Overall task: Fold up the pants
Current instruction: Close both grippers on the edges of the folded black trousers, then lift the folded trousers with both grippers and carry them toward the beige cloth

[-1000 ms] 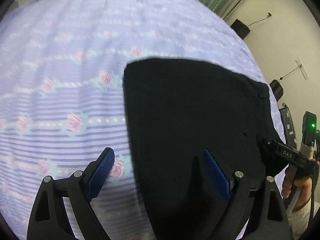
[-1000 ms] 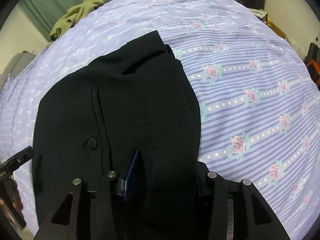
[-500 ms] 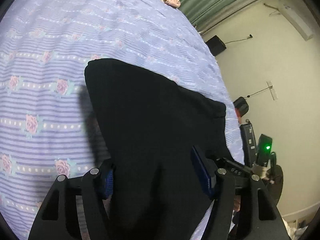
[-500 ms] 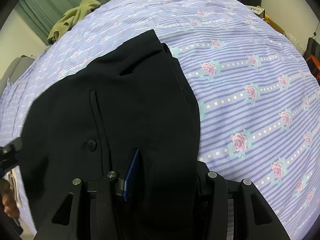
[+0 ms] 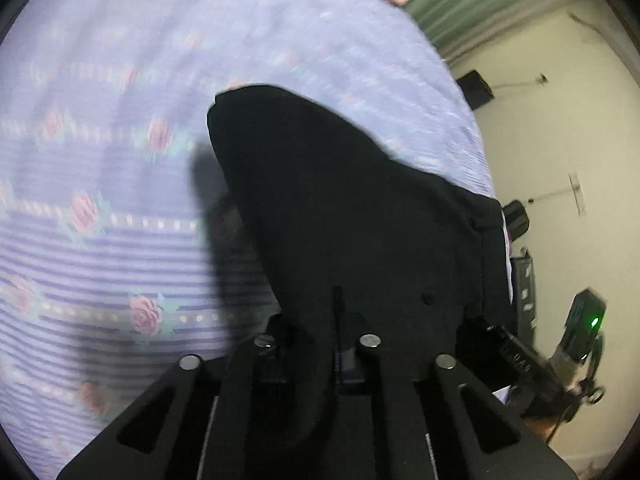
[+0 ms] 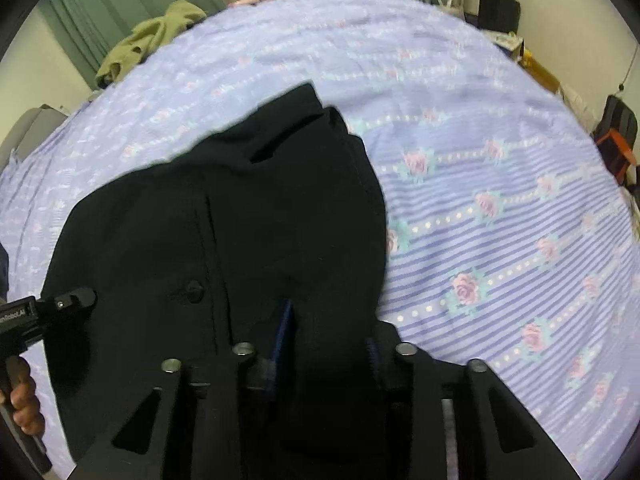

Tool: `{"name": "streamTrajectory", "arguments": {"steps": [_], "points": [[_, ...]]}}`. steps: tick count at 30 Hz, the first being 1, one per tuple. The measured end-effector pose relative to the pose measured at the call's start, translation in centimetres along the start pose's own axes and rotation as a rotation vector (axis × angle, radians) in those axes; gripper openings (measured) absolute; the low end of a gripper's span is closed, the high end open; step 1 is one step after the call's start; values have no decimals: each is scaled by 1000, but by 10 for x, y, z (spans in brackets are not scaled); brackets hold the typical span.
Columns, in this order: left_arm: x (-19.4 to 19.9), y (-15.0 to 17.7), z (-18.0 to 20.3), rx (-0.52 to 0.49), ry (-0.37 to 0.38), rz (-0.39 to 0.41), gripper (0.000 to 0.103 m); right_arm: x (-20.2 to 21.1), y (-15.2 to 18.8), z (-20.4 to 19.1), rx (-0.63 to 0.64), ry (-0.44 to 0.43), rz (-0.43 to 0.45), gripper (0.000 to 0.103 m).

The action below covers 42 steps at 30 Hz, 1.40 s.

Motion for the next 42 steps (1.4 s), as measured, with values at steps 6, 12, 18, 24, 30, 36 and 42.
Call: {"name": "streamTrajectory", "arguments": {"steps": [6,12,18,24,30,36,42], "points": [[57,14,53,-215,-89,52,9,63,8,-13,36,-44,76,22],[144,54,86,-261,-109,137,9,147,37,-21,52,-90,142,21],[224,105,119,-271,-151,245,9,245,66,-32,143,-130,211,21],[288,139,128,-232,-181,334,9,304,90,-56,239,-186,276,21],[347,178,111,-265,-230,366,9,339,119,-87,250,-251,309,21],[406,203,65,-268,-230,386,9,364,153,-145,291,-273,315,21],[464,221,0,-313,-208,398,9,389,200,-229,279,-238,348,21]]}}
Point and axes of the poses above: each gripper's, at about its wrist camera, not at the fingertips, and x roughly against the way its jaws point, z to its right, y to its underside, the point moved 2 cm from there along -x, roughly the way its jaws point, and after that the axes turned 3 degrees about y, right-handed, at the moved point
